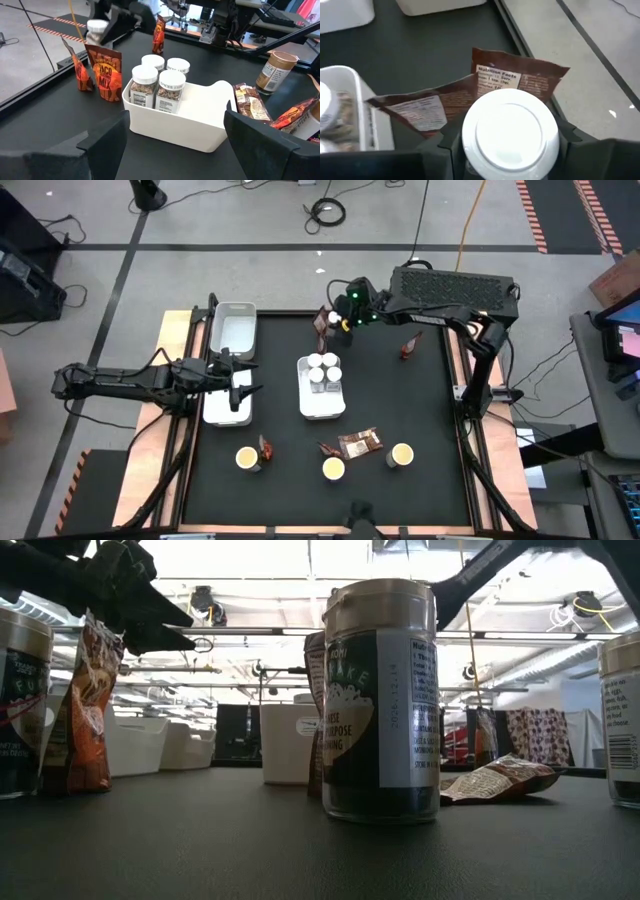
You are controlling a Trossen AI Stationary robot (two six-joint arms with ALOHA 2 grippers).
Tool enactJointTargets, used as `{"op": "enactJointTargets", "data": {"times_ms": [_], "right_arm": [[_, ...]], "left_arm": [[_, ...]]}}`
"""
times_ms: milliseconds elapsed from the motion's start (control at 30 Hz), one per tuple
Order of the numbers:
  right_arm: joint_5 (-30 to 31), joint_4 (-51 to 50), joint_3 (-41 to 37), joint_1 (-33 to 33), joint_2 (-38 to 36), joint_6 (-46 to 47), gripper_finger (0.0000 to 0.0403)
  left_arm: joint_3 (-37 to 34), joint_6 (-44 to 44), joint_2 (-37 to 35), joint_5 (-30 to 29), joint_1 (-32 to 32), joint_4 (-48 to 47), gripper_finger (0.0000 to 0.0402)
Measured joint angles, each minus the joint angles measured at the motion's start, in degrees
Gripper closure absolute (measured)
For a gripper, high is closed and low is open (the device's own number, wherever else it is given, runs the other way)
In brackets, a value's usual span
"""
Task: Sort spices by type
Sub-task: Put the white seasoning bottle into the right white bin
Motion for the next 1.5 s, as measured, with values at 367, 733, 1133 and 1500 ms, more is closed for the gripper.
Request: {"op": "enactJointTargets", "data": {"times_ms": [367, 733, 1133, 1500], "right_arm": [[0.0, -6.8, 0.1, 2.1, -12.5, 2.5, 0.0254], [-0.5, -11.4, 0.1, 16.3, -18.1, 4.1, 0.0253], [-0.5, -11.5, 0.0, 27.6, -16.9, 3.6, 0.0253], [1.7, -11.3, 0.0, 29.3, -7.1, 3.5, 0.0252]], "left_arm": [[0.0, 0.1, 0.0, 0.0, 0.0, 0.0, 0.0075], [0.0, 0.4, 0.0, 0.0, 0.0, 0.4, 0.0075], [0.0, 0.1, 0.0, 0.0, 0.0, 0.4, 0.0075], [0.0, 0.0, 1.0, 0.0, 0.0, 0.4, 0.0075]]}}
